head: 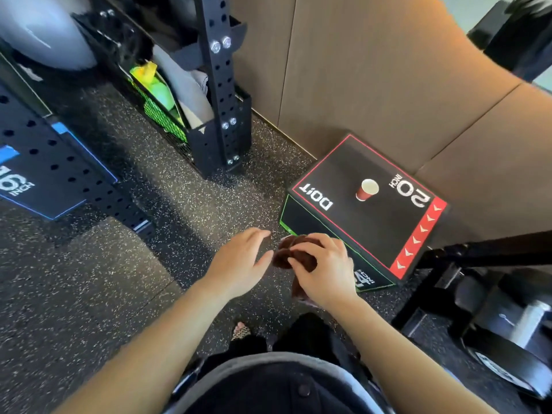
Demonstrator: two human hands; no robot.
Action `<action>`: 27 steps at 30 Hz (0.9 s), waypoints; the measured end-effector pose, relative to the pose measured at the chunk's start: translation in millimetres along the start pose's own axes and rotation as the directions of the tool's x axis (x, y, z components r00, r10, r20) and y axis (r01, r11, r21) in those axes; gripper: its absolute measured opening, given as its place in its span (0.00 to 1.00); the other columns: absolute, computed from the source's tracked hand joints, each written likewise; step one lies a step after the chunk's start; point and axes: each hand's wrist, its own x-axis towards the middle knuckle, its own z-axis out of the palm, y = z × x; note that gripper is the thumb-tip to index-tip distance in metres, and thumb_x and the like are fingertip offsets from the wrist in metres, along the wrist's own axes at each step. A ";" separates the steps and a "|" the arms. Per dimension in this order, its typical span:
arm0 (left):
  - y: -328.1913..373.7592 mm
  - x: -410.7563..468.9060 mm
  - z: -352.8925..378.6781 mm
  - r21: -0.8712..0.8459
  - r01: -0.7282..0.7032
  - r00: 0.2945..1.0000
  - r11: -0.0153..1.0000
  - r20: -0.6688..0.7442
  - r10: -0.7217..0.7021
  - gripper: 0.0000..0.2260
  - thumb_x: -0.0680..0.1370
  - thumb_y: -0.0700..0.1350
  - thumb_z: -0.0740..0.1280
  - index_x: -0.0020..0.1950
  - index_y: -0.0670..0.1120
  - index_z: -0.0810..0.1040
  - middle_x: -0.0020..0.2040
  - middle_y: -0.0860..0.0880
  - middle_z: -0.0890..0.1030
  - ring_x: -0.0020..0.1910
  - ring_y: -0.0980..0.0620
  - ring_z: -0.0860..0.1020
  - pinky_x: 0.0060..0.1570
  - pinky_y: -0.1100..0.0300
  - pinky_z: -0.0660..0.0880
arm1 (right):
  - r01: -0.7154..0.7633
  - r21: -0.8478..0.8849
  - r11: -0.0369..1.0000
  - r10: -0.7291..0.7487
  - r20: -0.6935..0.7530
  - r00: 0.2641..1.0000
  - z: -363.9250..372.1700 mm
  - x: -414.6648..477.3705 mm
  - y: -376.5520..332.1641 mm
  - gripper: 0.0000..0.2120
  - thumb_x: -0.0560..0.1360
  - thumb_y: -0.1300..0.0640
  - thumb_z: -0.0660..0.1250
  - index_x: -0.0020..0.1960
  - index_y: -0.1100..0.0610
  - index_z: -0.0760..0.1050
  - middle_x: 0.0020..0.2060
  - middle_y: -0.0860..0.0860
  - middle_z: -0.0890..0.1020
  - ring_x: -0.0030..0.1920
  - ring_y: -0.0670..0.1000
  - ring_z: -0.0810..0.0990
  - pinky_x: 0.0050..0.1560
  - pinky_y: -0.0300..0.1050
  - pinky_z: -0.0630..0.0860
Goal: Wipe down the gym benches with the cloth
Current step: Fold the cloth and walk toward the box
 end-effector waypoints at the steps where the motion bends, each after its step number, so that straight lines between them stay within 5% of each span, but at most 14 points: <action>1: -1.1 7.7 -0.8 0.000 0.009 1.000 1.000 0.007 -0.009 0.22 0.80 0.55 0.54 0.72 0.50 0.61 0.72 0.53 0.64 0.69 0.54 0.64 0.64 0.58 0.64 | 0.000 -0.003 1.000 0.000 0.002 1.000 -0.6 11.8 3.0 0.09 0.71 0.45 0.70 0.51 0.42 0.80 0.57 0.41 0.76 0.60 0.53 0.70 0.55 0.56 0.72; 18: 34.5 205.1 21.0 -0.072 0.324 0.946 0.943 0.012 -0.324 0.22 0.80 0.54 0.54 0.72 0.49 0.62 0.72 0.51 0.65 0.69 0.52 0.65 0.66 0.55 0.64 | 0.241 -0.026 0.970 -0.223 0.293 0.930 -20.0 246.2 106.0 0.10 0.70 0.44 0.69 0.51 0.41 0.80 0.59 0.42 0.75 0.62 0.53 0.69 0.55 0.56 0.69; 27: 12.3 307.5 83.5 -0.151 0.451 0.892 0.880 0.106 -0.439 0.21 0.80 0.54 0.55 0.72 0.49 0.63 0.71 0.51 0.66 0.69 0.52 0.65 0.65 0.54 0.67 | 0.216 -0.008 0.976 -0.198 0.373 0.906 31.9 336.0 181.8 0.09 0.70 0.46 0.71 0.50 0.41 0.80 0.59 0.42 0.75 0.62 0.53 0.69 0.56 0.56 0.68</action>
